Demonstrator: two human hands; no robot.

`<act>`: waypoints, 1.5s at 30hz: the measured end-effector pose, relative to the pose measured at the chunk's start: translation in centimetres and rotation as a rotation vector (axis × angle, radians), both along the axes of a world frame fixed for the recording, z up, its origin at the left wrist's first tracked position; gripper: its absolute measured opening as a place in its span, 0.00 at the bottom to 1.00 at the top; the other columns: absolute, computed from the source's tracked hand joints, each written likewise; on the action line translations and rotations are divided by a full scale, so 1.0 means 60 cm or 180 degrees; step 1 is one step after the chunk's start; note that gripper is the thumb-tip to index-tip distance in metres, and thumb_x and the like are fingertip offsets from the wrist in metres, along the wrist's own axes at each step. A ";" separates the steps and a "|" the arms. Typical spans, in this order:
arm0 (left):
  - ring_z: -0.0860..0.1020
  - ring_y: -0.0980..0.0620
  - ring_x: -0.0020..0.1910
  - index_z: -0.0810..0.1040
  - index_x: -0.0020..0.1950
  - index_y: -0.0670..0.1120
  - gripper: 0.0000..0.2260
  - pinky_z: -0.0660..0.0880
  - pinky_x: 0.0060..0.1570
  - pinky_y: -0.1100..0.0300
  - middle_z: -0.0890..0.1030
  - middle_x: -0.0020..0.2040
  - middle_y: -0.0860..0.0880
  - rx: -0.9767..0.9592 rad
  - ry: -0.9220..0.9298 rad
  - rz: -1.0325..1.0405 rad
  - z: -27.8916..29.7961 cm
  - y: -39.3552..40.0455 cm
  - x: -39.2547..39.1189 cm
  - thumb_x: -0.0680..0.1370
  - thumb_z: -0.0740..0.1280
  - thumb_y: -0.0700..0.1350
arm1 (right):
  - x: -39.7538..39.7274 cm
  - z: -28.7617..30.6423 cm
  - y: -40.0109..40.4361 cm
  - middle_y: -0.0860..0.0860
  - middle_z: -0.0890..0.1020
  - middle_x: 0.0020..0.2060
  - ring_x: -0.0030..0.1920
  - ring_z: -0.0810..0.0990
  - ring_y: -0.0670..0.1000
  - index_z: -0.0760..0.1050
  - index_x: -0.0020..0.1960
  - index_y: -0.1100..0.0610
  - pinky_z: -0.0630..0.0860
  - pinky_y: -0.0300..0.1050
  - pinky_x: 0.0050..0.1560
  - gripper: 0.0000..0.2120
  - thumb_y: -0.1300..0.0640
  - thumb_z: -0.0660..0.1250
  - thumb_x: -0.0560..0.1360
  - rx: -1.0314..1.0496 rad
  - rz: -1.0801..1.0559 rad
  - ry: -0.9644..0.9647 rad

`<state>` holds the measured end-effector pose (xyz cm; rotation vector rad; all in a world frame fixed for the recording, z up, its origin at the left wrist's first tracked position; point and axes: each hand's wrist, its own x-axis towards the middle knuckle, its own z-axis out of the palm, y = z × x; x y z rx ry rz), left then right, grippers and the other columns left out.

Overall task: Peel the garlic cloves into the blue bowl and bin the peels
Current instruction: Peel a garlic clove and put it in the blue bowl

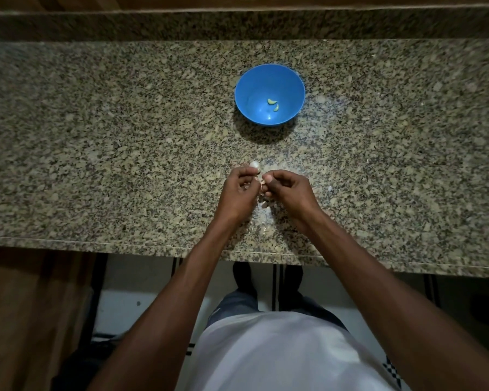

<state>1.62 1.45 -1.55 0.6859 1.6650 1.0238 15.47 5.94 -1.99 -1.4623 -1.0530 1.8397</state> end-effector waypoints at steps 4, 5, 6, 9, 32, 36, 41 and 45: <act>0.85 0.56 0.50 0.82 0.59 0.43 0.09 0.83 0.50 0.56 0.84 0.57 0.47 0.0109 -0.0241 0.0169 0.000 0.000 -0.002 0.80 0.72 0.41 | 0.002 -0.007 -0.002 0.62 0.86 0.46 0.42 0.82 0.54 0.83 0.57 0.64 0.81 0.56 0.51 0.08 0.60 0.72 0.80 0.0019 -0.0137 0.0017; 0.86 0.55 0.50 0.83 0.58 0.42 0.08 0.83 0.50 0.57 0.85 0.55 0.48 0.0133 -0.0262 0.0174 0.001 -0.001 -0.002 0.80 0.73 0.41 | 0.002 -0.008 -0.002 0.63 0.86 0.47 0.42 0.83 0.55 0.83 0.56 0.63 0.82 0.56 0.50 0.08 0.60 0.72 0.80 0.0147 -0.0123 -0.0080; 0.86 0.53 0.50 0.84 0.57 0.41 0.08 0.84 0.51 0.56 0.86 0.52 0.48 0.0135 -0.0308 0.0183 0.002 -0.002 -0.001 0.79 0.73 0.42 | 0.003 -0.008 0.000 0.61 0.87 0.46 0.42 0.85 0.55 0.84 0.55 0.63 0.83 0.54 0.49 0.07 0.60 0.72 0.81 0.0300 -0.0097 -0.0197; 0.87 0.47 0.51 0.84 0.56 0.41 0.11 0.84 0.53 0.55 0.87 0.51 0.45 0.0080 -0.0385 0.0180 0.004 -0.005 0.001 0.78 0.75 0.46 | 0.004 -0.006 0.003 0.54 0.88 0.44 0.42 0.87 0.49 0.84 0.54 0.61 0.85 0.46 0.45 0.06 0.58 0.72 0.81 0.0745 0.0032 -0.0540; 0.86 0.50 0.50 0.82 0.59 0.34 0.11 0.82 0.48 0.60 0.86 0.54 0.41 0.0111 -0.0703 0.0350 0.006 -0.009 -0.003 0.76 0.73 0.33 | -0.005 0.009 0.011 0.54 0.87 0.37 0.40 0.81 0.46 0.81 0.51 0.64 0.84 0.35 0.43 0.07 0.68 0.64 0.82 -0.1684 -0.0536 0.1295; 0.86 0.50 0.46 0.83 0.57 0.36 0.09 0.82 0.45 0.61 0.87 0.51 0.41 0.0099 -0.0731 0.0777 0.002 -0.001 0.013 0.77 0.73 0.33 | -0.022 0.011 0.003 0.53 0.88 0.40 0.36 0.84 0.44 0.83 0.53 0.63 0.82 0.36 0.41 0.06 0.67 0.67 0.81 -0.1412 -0.0882 0.1197; 0.84 0.46 0.47 0.83 0.57 0.36 0.09 0.83 0.52 0.53 0.86 0.51 0.38 0.0031 -0.0809 0.1219 -0.005 -0.001 0.032 0.77 0.73 0.33 | -0.037 0.012 -0.006 0.58 0.86 0.47 0.42 0.82 0.48 0.82 0.57 0.64 0.83 0.40 0.48 0.08 0.67 0.65 0.82 -0.1566 -0.1278 0.1398; 0.85 0.48 0.46 0.82 0.57 0.35 0.09 0.83 0.49 0.59 0.86 0.50 0.39 0.0145 -0.0808 0.0977 -0.005 -0.014 0.021 0.77 0.73 0.33 | -0.028 0.012 -0.010 0.55 0.87 0.42 0.42 0.82 0.49 0.83 0.54 0.63 0.84 0.41 0.48 0.06 0.67 0.67 0.80 -0.1424 -0.1063 0.1277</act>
